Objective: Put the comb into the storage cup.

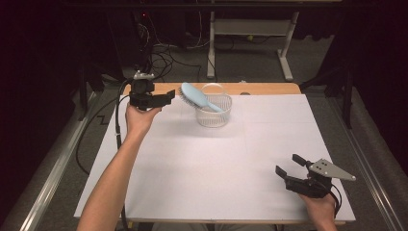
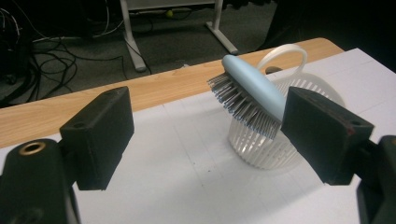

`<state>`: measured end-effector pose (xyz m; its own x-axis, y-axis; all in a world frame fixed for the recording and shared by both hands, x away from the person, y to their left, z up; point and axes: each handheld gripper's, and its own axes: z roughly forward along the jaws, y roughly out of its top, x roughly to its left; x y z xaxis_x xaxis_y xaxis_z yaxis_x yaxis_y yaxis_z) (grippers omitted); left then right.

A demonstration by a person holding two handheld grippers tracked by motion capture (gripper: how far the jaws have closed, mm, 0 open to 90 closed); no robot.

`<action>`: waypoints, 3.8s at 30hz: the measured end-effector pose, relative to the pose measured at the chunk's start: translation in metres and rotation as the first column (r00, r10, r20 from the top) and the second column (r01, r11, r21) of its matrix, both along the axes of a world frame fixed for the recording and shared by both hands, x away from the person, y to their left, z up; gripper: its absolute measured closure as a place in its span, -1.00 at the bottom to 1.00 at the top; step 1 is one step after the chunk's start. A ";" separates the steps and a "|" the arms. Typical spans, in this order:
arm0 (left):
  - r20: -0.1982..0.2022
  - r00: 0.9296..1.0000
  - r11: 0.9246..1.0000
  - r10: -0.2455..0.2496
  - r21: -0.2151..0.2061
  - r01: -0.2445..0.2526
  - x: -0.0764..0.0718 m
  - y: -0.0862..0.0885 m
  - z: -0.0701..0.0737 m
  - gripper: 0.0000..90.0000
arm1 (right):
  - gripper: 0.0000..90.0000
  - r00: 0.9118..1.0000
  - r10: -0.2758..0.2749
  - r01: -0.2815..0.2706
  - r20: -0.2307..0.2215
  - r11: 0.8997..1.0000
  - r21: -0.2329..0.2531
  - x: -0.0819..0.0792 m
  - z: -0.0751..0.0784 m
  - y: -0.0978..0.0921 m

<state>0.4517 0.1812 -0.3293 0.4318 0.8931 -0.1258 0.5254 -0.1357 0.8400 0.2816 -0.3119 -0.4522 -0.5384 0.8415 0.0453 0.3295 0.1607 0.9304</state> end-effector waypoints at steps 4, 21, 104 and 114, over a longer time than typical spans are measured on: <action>-0.010 1.000 1.000 -0.004 0.003 0.004 -0.004 0.004 -0.002 -0.63 | -0.52 1.000 0.002 -0.002 0.001 1.000 0.000 0.000 0.001 0.000; -0.009 1.000 1.000 0.002 -0.020 -0.002 -0.029 0.030 -0.015 -0.63 | -0.52 1.000 -0.026 0.026 0.006 1.000 0.011 -0.001 0.000 -0.004; 0.121 0.992 0.997 0.018 -0.073 -0.009 -0.117 0.090 -0.046 -0.63 | -0.52 0.996 -0.079 0.078 0.030 0.997 0.029 -0.009 0.005 -0.016; 0.107 0.994 0.997 0.019 -0.079 -0.010 -0.124 0.091 -0.054 -0.63 | -0.52 0.996 -0.081 0.080 0.030 0.996 0.031 -0.010 0.005 -0.017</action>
